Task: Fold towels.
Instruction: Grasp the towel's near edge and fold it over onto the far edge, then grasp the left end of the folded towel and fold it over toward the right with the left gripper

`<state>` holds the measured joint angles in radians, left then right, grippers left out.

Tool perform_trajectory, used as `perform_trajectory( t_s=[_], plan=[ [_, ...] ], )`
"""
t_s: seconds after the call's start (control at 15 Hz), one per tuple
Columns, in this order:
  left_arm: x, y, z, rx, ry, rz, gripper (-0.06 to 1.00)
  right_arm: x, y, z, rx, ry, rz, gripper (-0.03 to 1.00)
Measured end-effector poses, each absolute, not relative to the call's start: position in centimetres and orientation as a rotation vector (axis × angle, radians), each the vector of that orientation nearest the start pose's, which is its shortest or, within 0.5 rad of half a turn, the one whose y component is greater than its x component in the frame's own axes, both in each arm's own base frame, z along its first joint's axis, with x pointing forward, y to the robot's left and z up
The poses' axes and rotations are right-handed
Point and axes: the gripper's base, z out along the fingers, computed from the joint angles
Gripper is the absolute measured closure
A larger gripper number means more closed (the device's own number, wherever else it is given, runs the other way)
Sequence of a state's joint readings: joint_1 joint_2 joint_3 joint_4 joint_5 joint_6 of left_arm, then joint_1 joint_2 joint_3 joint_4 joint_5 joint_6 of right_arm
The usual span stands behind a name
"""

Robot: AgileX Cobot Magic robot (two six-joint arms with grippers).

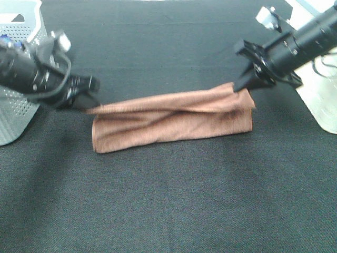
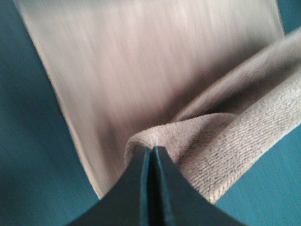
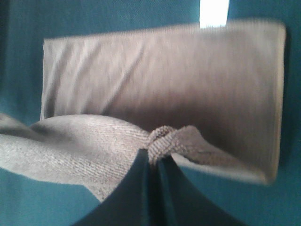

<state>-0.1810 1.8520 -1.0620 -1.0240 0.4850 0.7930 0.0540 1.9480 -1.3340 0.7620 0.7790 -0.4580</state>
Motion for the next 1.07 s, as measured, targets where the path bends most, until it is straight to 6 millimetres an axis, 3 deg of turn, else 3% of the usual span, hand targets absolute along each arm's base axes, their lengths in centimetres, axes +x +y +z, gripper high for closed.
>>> perform_trajectory(
  t_s=[0.27,0.47,0.6,0.67,0.73,0.87,0.93,1.07],
  plan=[
    [38.2,-10.1,17.4,0.137,2.468,-0.581,0.94,43.4,6.7,17.0,-0.033,2.675,0.738,0.97],
    [38.6,-10.1,15.1,0.122,2.519,-0.572,0.94,44.5,6.7,15.2,-0.02,2.693,0.734,0.97],
    [38.7,-10.1,13.6,0.114,2.557,-0.569,0.93,44.8,6.7,14.2,-0.001,2.698,0.723,0.87],
    [38.7,-10.1,13.2,0.112,2.566,-0.565,0.87,44.8,6.6,14.0,0.002,2.697,0.717,0.77],
    [38.7,-10.1,13.2,0.112,2.566,-0.565,0.87,44.8,6.6,14.0,0.002,2.697,0.717,0.77],
    [38.8,-10.0,13.1,0.103,2.562,-0.554,0.59,44.8,6.7,13.9,0.0,2.704,0.722,0.43],
    [38.8,-10.0,13.1,0.102,2.56,-0.551,0.46,44.6,6.7,14.1,-0.018,2.713,0.721,0.3],
    [38.8,-10.0,13.1,0.091,2.565,-0.558,0.23,44.1,6.5,15.4,-0.051,2.735,0.699,0.21]
  ],
)
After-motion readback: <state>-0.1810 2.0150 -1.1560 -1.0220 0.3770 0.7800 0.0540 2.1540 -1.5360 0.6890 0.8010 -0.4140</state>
